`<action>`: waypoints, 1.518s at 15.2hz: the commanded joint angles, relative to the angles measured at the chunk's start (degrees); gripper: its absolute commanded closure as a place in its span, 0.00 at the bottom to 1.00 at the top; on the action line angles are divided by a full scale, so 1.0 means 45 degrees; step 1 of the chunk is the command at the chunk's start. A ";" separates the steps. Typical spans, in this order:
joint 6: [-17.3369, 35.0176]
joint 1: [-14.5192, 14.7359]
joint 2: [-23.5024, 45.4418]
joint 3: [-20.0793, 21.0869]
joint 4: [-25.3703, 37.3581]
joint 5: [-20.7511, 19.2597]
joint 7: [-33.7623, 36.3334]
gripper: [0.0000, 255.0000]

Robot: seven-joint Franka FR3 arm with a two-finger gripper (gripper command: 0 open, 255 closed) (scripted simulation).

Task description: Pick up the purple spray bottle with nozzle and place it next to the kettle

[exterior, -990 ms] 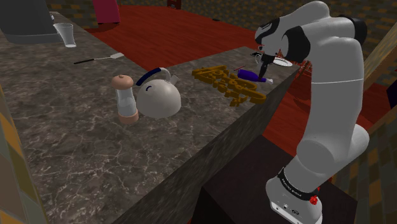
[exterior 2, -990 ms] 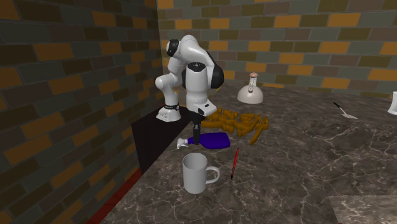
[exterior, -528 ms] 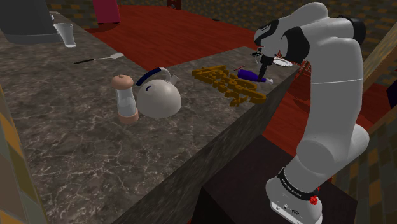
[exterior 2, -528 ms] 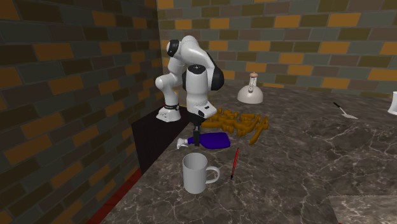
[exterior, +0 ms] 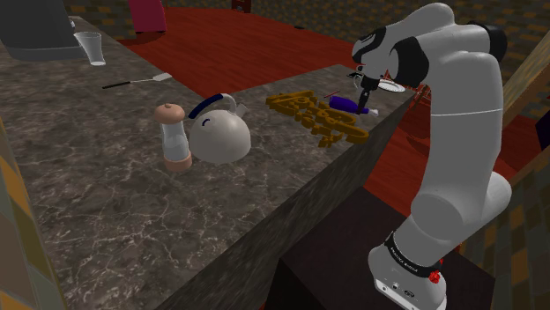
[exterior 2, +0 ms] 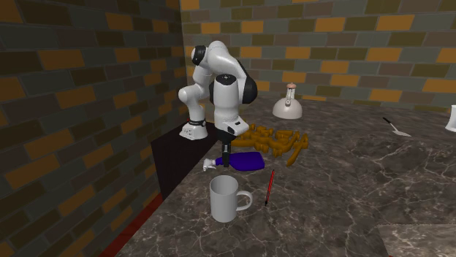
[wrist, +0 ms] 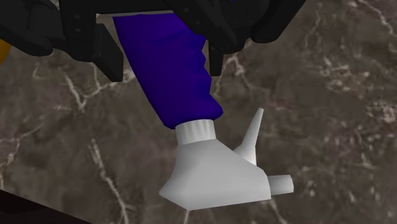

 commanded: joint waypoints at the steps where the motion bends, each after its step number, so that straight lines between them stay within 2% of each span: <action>1: 0.0000 0.0002 0.0001 0.0004 0.0001 0.0002 0.0000 1.00; 4: 0.0001 0.0003 0.0003 0.0004 0.0002 0.0003 0.0001 1.00; 23: -0.2809 -0.0167 -0.0717 -0.0336 0.2291 -0.0569 0.0490 1.00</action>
